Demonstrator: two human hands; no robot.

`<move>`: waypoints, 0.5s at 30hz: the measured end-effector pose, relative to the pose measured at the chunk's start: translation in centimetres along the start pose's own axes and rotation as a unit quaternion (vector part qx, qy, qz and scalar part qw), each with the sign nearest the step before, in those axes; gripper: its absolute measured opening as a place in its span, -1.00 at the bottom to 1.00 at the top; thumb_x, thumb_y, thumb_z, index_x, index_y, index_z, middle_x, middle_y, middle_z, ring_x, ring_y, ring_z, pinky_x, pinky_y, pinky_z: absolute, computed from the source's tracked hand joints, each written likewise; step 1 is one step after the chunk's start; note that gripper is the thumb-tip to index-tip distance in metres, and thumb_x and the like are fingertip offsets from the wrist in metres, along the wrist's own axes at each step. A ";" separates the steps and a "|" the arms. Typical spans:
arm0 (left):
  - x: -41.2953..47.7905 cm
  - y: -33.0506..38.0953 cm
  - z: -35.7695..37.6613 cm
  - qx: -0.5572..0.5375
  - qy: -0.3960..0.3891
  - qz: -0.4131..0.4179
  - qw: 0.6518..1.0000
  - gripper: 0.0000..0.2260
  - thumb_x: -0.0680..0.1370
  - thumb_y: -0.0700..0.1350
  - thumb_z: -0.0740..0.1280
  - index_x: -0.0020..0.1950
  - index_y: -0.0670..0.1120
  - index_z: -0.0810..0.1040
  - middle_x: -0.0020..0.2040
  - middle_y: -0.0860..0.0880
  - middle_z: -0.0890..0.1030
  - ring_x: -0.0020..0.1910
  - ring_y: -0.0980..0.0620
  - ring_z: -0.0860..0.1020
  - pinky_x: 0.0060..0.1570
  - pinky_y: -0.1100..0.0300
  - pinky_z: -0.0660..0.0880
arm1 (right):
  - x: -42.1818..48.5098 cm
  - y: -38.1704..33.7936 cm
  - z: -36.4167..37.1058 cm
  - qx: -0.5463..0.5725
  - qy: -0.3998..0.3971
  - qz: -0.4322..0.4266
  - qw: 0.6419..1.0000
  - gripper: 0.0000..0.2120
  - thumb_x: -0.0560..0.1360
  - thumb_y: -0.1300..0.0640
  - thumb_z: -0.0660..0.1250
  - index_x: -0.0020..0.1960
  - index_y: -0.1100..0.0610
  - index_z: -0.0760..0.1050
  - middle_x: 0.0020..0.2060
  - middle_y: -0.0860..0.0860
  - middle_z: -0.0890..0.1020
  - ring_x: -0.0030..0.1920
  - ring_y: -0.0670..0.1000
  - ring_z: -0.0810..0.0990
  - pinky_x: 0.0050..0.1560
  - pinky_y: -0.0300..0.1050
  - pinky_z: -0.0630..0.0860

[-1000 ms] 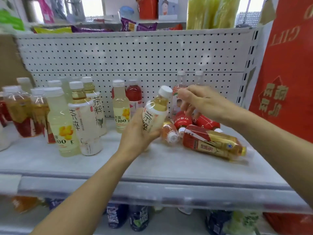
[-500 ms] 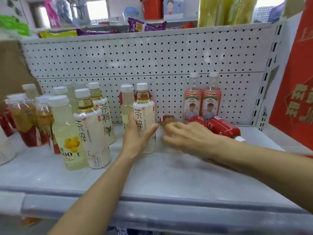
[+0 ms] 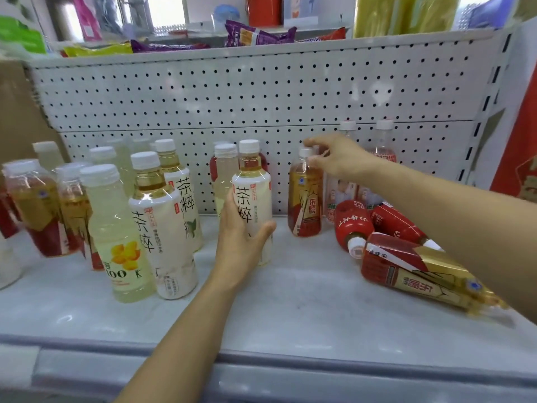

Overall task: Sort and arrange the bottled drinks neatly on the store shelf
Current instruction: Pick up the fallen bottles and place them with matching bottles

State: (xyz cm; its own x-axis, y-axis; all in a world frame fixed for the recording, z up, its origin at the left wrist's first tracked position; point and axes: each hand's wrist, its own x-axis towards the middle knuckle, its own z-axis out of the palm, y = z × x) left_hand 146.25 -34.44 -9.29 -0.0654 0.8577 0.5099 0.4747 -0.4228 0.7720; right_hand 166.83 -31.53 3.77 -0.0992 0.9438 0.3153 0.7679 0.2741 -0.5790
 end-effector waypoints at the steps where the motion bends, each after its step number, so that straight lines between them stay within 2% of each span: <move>1: -0.3 0.4 -0.1 0.024 0.013 0.010 1.000 -0.11 0.48 -0.05 0.50 0.61 0.00 -0.03 0.52 -0.03 0.26 0.50 -0.02 0.24 0.50 -0.07 0.23 | -0.2 0.3 0.0 0.000 -0.017 0.009 1.000 -0.49 0.62 0.08 0.27 0.54 -0.05 0.25 0.43 0.06 0.40 0.23 0.02 0.47 0.00 -0.19 0.52; 2: -0.6 1.0 -0.1 0.053 0.036 0.025 0.998 -0.09 0.48 -0.08 0.50 0.62 -0.05 -0.06 0.52 -0.06 0.21 0.51 -0.02 0.19 0.54 0.04 0.12 | -0.7 0.6 -0.2 0.004 -0.035 0.017 0.999 -0.45 0.62 0.09 0.28 0.56 -0.09 0.20 0.46 0.04 0.37 0.26 0.04 0.46 0.08 -0.11 0.51; 4: -1.6 2.8 -0.4 0.115 0.105 0.101 0.983 -0.10 0.46 -0.12 0.51 0.60 -0.14 -0.02 0.49 -0.13 0.18 0.50 -0.03 0.14 0.49 0.34 -0.04 | -2.2 1.1 -1.1 0.012 -0.067 0.023 0.997 -0.38 0.60 0.09 0.30 0.57 -0.14 0.12 0.48 -0.03 0.32 0.28 0.03 0.45 0.15 -0.06 0.50; 6: -2.6 5.0 -0.4 0.132 0.135 0.197 0.962 -0.18 0.44 -0.15 0.50 0.57 -0.18 0.10 0.46 -0.17 0.23 0.46 -0.05 0.18 0.45 0.44 -0.06 | -4.6 1.6 -2.5 -0.015 -0.094 0.020 0.995 -0.34 0.59 0.04 0.33 0.58 -0.16 0.09 0.47 -0.07 0.34 0.31 -0.01 0.43 0.28 -0.02 0.45; 8: -3.6 7.0 0.7 0.128 0.050 0.249 0.959 -0.26 0.46 -0.11 0.47 0.55 -0.15 0.18 0.45 -0.11 0.27 0.45 0.01 0.20 0.44 0.45 -0.04 | -7.3 2.3 -4.1 -0.073 -0.118 0.036 0.990 -0.38 0.55 -0.04 0.35 0.54 -0.12 0.20 0.37 -0.06 0.44 0.28 -0.03 0.46 0.30 -0.03 0.42; 11: -5.0 9.5 3.9 0.149 -0.163 0.303 0.927 -0.25 0.51 0.01 0.43 0.58 -0.05 0.12 0.50 0.00 0.21 0.48 0.08 0.14 0.47 0.34 -0.01 | -11.5 3.8 -6.3 -0.184 -0.165 0.129 0.960 -0.55 0.47 -0.13 0.43 0.29 -0.03 0.43 0.09 -0.08 0.54 0.05 -0.07 0.53 0.14 -0.09 0.48; 13: -5.4 10.7 6.4 0.173 -0.243 0.335 0.894 -0.20 0.51 0.06 0.43 0.60 -0.03 0.04 0.53 0.02 0.19 0.50 0.06 0.13 0.46 0.28 -0.01 | -13.7 5.0 -7.1 -0.236 -0.218 0.191 0.928 -0.56 0.42 -0.10 0.49 0.20 -0.03 0.42 0.01 -0.10 0.54 -0.01 -0.09 0.54 0.09 -0.10 0.51; 15: -5.2 11.5 8.7 0.201 -0.298 0.334 0.871 -0.19 0.50 0.07 0.43 0.60 -0.03 0.04 0.51 0.00 0.23 0.47 0.02 0.20 0.47 0.17 0.13 | -15.5 6.1 -7.0 -0.274 -0.257 0.222 0.900 -0.47 0.36 -0.06 0.54 0.23 -0.04 0.39 0.01 -0.09 0.56 -0.01 -0.06 0.57 0.06 -0.12 0.55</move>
State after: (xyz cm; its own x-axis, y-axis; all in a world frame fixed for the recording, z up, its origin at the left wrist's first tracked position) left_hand 159.72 -41.24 -6.37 0.7542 0.5098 0.4139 0.5091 -0.8520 0.1219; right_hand 177.48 -45.78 0.56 0.1224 0.9374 -0.3260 0.9868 -0.1501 -0.0609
